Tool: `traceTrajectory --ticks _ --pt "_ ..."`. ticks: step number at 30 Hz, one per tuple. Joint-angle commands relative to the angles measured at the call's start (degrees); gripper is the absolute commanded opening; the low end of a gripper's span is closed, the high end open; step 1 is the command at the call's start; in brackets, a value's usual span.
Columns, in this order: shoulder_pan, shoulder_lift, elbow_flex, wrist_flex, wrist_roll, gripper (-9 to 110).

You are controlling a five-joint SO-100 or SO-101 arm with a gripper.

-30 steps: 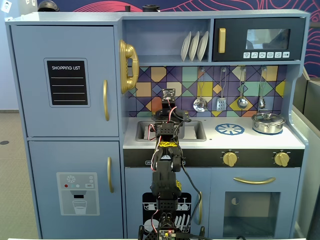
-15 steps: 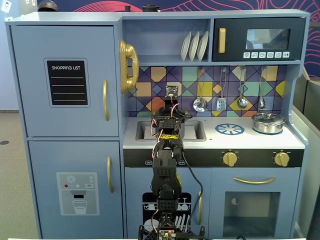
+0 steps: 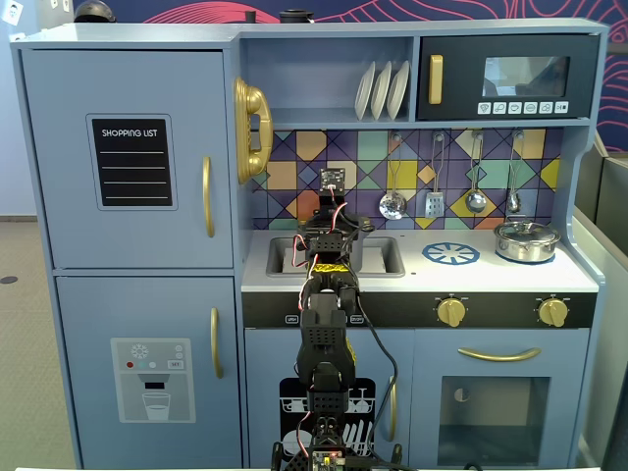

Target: Take off the lid from the gray recipient and place it on the counter

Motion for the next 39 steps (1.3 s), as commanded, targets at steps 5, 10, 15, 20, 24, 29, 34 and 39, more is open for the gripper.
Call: traceTrajectory --ticks 5,10,15,20,24,29,34,39 --pt "-0.18 0.62 -1.14 -4.39 -0.18 0" --pt "-0.26 0.88 -3.69 -5.19 -0.88 0" --pt "0.79 1.41 -5.8 -5.01 -1.41 0" --pt "4.92 2.02 -8.09 -4.75 -1.49 0" --pt "9.49 3.16 -8.96 -4.75 -1.85 0" --pt "18.81 4.57 -9.32 -3.08 0.26 0" --pt "28.12 4.04 -7.82 -3.08 2.37 0" --pt "32.7 2.9 -2.9 -6.33 2.81 0"
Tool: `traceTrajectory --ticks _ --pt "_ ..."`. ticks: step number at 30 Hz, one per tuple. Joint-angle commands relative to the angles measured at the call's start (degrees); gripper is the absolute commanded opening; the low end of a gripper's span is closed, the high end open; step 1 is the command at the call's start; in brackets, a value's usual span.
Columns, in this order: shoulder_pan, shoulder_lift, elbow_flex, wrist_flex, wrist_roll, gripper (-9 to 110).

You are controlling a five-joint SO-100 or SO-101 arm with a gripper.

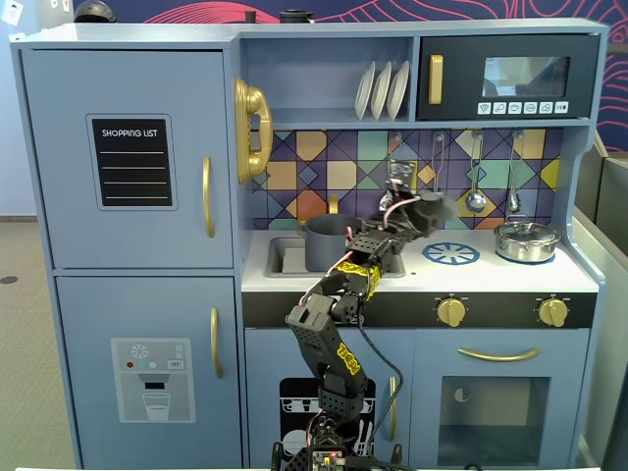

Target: Take off the lid from the gray recipient and place it on the counter

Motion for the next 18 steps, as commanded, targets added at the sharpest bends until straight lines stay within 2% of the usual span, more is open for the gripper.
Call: traceTrajectory --ticks 1,18 --pt "2.46 1.14 1.85 -4.31 0.62 0" --pt "-0.18 -7.38 11.95 -15.29 1.14 0"
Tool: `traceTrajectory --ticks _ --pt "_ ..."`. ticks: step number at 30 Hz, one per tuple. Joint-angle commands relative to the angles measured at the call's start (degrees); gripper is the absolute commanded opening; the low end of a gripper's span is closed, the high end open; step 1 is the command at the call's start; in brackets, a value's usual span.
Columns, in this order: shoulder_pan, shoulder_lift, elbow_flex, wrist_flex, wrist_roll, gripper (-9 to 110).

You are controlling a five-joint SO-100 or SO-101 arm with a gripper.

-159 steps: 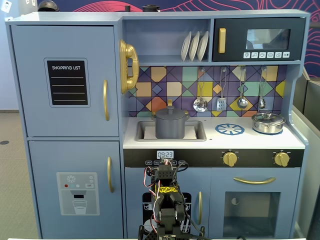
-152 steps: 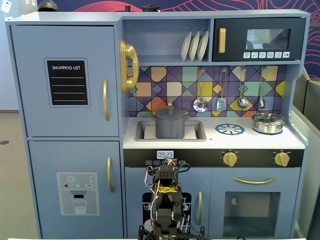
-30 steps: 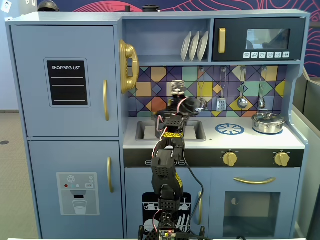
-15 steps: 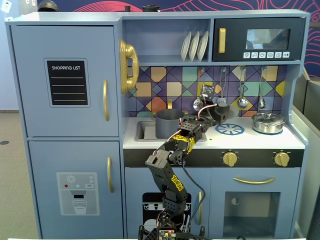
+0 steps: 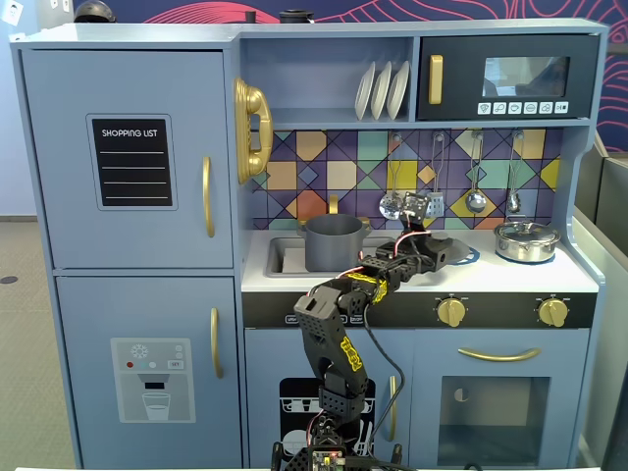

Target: Take off the lid from the gray recipient and place it on the counter

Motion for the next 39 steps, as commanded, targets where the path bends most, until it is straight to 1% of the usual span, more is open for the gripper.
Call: traceTrajectory --ticks 1,14,29,30,32,34,39 --pt "-0.79 -0.44 -0.26 -2.99 0.7 0" --pt "-0.53 -4.04 3.08 -6.5 0.79 0" --pt "-0.97 -7.73 2.11 -9.4 -0.09 0" --pt "-0.97 -7.47 2.2 -9.49 0.0 2" --pt "-0.7 -6.68 2.37 -10.02 1.32 14" --pt "-0.18 -5.89 2.55 -10.02 1.41 24" --pt "0.53 0.18 4.83 -8.61 0.18 32"
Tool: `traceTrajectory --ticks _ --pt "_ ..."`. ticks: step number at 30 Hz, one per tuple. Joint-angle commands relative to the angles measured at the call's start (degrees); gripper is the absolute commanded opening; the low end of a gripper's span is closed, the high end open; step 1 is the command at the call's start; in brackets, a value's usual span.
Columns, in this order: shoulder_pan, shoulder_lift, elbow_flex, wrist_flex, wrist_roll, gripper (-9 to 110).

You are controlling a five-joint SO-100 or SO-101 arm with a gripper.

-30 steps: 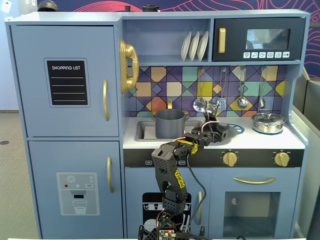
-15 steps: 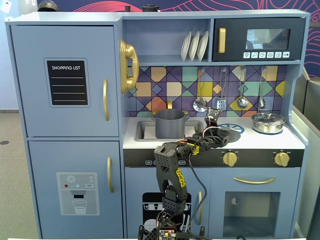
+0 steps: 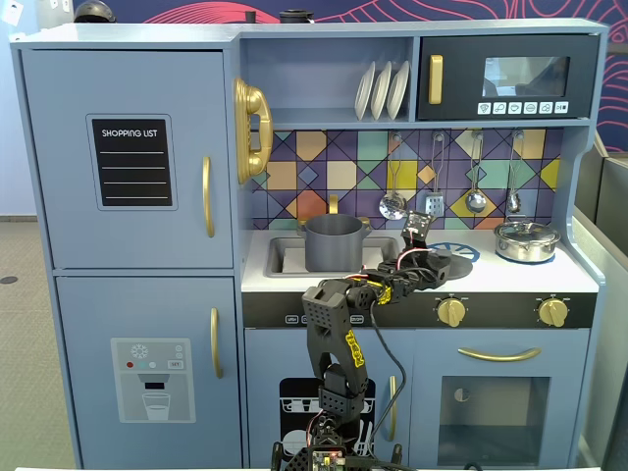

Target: Take off the lid from the gray recipient and place it on the counter

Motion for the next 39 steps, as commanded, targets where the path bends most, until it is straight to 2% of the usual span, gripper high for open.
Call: traceTrajectory --ticks 1,10,12,16,18,20,21,22,25,28,31,39 --pt "0.97 7.82 0.79 0.53 -1.14 33" --pt "3.08 28.13 8.96 9.58 -1.85 33" --pt "2.72 34.8 11.25 14.85 -1.58 31" --pt "-0.7 48.78 12.66 35.16 1.23 25" --pt "-4.31 54.14 11.34 49.48 1.76 18" --pt "-9.4 57.22 8.7 66.01 -2.55 9" --pt "-11.69 58.36 7.56 72.77 -0.79 5" --pt "-13.71 59.24 7.12 77.78 1.14 1" --pt "-19.51 61.96 8.44 87.63 3.6 0" --pt "-25.93 64.51 13.27 92.72 2.29 0" --pt "-30.5 67.06 20.57 92.99 5.19 0" --pt "-36.91 74.62 43.42 85.25 8.79 0"
